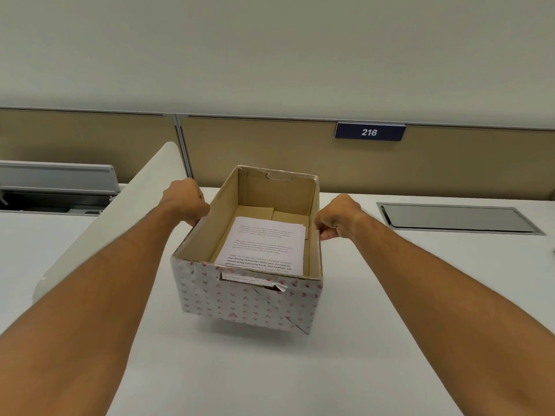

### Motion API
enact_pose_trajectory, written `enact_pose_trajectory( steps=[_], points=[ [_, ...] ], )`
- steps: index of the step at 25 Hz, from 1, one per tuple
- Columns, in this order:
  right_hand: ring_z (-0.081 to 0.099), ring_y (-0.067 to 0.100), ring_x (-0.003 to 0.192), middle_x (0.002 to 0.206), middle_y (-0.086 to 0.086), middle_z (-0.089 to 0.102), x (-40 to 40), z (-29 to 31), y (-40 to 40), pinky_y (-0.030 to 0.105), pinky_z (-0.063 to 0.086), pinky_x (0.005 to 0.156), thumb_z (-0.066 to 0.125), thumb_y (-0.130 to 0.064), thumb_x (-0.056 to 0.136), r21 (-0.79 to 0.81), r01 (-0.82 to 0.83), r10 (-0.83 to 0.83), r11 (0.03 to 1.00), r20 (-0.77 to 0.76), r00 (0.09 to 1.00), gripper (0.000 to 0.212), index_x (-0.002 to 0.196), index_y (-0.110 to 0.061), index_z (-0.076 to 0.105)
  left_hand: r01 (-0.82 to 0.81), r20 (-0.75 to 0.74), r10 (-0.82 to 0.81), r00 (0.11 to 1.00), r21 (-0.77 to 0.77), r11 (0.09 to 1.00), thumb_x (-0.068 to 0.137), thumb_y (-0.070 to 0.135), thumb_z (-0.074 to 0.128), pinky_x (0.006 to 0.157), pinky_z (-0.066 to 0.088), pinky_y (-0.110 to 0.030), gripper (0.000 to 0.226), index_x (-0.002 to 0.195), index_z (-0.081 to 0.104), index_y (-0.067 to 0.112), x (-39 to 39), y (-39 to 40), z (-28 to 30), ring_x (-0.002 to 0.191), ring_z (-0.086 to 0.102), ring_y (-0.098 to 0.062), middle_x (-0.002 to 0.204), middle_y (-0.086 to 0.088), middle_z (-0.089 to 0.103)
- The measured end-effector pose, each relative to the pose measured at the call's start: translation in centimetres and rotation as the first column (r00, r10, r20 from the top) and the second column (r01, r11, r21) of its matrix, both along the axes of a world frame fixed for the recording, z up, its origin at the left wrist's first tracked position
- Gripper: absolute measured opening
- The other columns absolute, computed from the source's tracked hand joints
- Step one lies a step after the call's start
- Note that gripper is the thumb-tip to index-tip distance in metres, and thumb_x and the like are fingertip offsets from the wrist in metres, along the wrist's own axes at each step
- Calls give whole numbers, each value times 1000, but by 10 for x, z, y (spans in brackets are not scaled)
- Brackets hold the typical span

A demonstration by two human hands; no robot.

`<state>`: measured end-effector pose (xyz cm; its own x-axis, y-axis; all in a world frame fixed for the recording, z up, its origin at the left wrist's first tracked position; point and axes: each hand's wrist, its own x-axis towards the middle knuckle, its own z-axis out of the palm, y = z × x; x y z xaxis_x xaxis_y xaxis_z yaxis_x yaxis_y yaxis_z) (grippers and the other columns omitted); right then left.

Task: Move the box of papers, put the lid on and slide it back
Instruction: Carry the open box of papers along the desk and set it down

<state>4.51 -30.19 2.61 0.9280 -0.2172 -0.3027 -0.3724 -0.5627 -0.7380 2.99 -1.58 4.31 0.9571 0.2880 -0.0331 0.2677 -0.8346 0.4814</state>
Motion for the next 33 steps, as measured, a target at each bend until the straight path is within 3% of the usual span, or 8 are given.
enact_pose_trajectory(
  steps=[3, 6, 8, 12, 15, 19, 28, 33],
  points=[
    [69, 22, 47, 69, 15, 68, -19, 10, -35, 32, 62, 54, 70, 7, 81, -44, 6, -6, 999, 0, 1000, 3, 83, 6, 68, 20, 22, -19, 1000, -2, 1000, 79, 3, 69, 79, 61, -42, 10, 84, 72, -5, -14, -33, 8, 75, 73, -32, 87, -21, 73],
    [70, 24, 53, 69, 16, 68, -40, 16, -75, 36, 63, 62, 69, 7, 82, -76, 31, -30, 997, 7, 1000, 9, 75, 4, 66, 43, 16, -43, 999, -51, 998, 78, 3, 71, 71, 62, -38, 6, 79, 71, -2, -32, -71, 11, 67, 73, -29, 78, -16, 72],
    [71, 26, 57, 70, 18, 69, -56, 19, -106, 39, 64, 67, 69, 8, 82, -90, 50, -50, 995, 10, 999, 14, 69, 4, 65, 62, 18, -60, 998, -64, 996, 78, 4, 72, 73, 62, -41, 9, 83, 72, -3, -47, -101, 10, 68, 73, -29, 80, -17, 73],
    [71, 27, 57, 74, 20, 69, -85, 25, -167, 38, 63, 63, 69, 9, 82, -140, 47, -47, 989, 2, 999, 8, 75, 5, 68, 75, 44, -72, 996, -68, 995, 80, 9, 73, 75, 62, -39, 12, 84, 71, -2, -77, -164, 5, 71, 73, -28, 84, -17, 73],
    [73, 29, 65, 80, 22, 70, -107, 27, -224, 41, 63, 70, 68, 8, 83, -167, 30, -26, 986, 29, 999, 6, 77, 6, 69, 53, 67, -48, 997, -88, 995, 80, 12, 74, 76, 62, -39, 15, 86, 71, -2, -107, -220, 2, 72, 74, -27, 86, -16, 73],
    [72, 31, 71, 84, 23, 69, -136, 23, -294, 42, 62, 74, 66, 7, 85, -172, -6, 10, 985, 23, 1000, 15, 71, 3, 64, 7, 58, 0, 998, -122, 992, 80, 14, 75, 76, 62, -38, 17, 87, 71, -1, -147, -288, -4, 67, 75, -25, 81, -13, 74],
    [68, 26, 53, 67, 18, 65, -162, 6, -378, 34, 60, 52, 71, 6, 81, -168, -44, 58, 985, 74, 996, 16, 67, 4, 65, -139, 23, 145, 989, -167, 976, 78, 15, 77, 72, 63, -37, 16, 83, 71, 1, -194, -376, -15, 63, 75, -24, 77, -12, 74],
    [73, 29, 61, 68, 17, 67, -158, -6, -393, 41, 63, 67, 74, 4, 79, -169, -40, 62, 985, 124, 990, 14, 68, 3, 65, -160, 36, 166, 986, -134, 978, 81, 14, 75, 74, 63, -37, 15, 86, 72, 0, -191, -391, -20, 68, 74, -25, 83, -14, 74]
  ],
)
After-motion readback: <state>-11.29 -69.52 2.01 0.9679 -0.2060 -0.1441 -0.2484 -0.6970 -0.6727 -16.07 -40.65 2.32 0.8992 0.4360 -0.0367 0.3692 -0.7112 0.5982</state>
